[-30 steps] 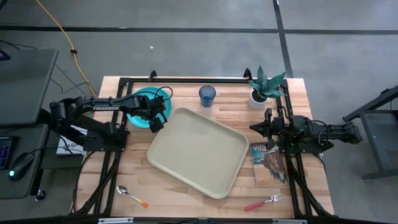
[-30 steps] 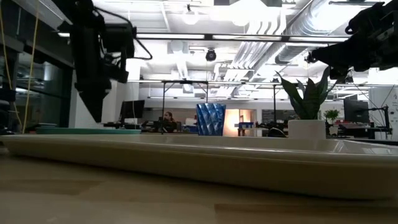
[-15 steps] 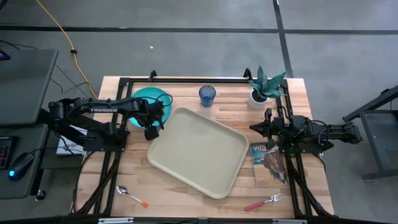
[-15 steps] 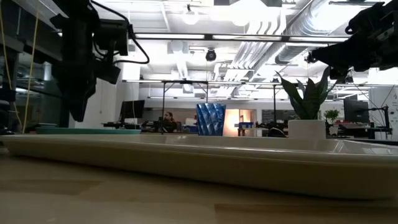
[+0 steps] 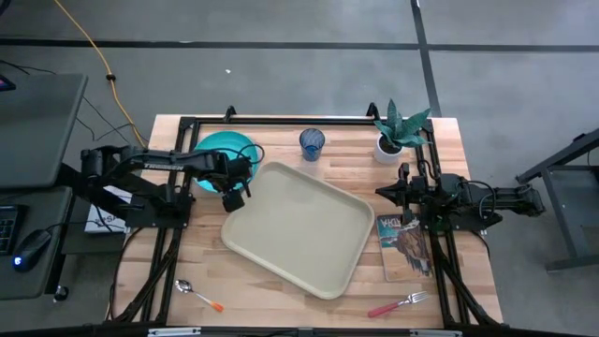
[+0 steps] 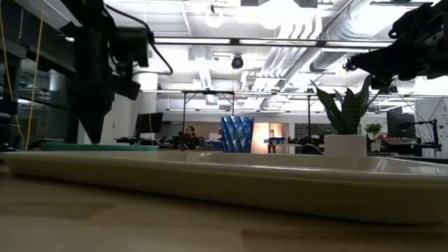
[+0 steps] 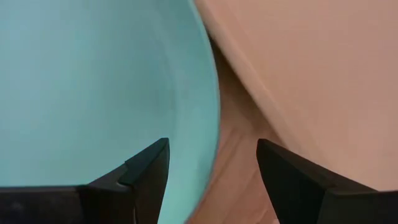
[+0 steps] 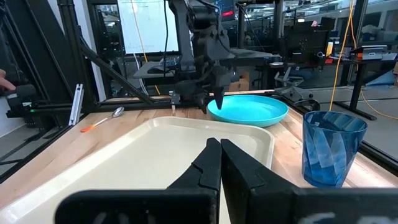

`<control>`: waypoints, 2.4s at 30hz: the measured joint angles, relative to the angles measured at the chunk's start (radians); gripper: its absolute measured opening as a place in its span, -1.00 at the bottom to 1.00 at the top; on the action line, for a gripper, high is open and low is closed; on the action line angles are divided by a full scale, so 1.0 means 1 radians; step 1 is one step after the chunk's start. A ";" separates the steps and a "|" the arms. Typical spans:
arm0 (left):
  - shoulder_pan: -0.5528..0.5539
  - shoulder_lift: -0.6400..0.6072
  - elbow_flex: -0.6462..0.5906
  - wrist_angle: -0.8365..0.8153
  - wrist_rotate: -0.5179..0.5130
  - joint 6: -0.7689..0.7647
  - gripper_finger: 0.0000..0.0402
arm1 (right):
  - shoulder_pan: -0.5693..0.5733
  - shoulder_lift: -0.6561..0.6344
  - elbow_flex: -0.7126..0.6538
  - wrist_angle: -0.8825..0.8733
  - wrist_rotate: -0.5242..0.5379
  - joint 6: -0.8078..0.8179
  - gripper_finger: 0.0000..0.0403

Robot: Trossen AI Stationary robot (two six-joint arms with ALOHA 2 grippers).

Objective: Pick and place plate/cup/fork/spoon on tray
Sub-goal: Put the blue plate on the gray serving tray

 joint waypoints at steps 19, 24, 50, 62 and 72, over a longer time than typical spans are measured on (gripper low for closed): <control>0.001 0.151 0.005 0.031 -0.137 0.000 -0.19 | 0.000 0.000 0.000 0.000 0.000 0.000 -1.00; 0.001 0.143 0.006 0.030 -0.172 -0.002 -0.68 | 0.000 0.000 0.000 0.000 0.000 0.000 -1.00; -0.411 -0.129 0.195 0.000 -0.353 -0.077 -1.00 | 0.000 0.000 0.000 0.000 0.000 0.000 -1.00; -0.840 0.307 0.416 0.165 -0.366 -0.024 -1.00 | 0.000 0.000 0.000 0.000 0.000 0.000 -1.00; -0.850 0.584 0.528 0.275 -0.375 0.137 -1.00 | 0.000 0.000 0.000 0.000 0.000 0.000 -1.00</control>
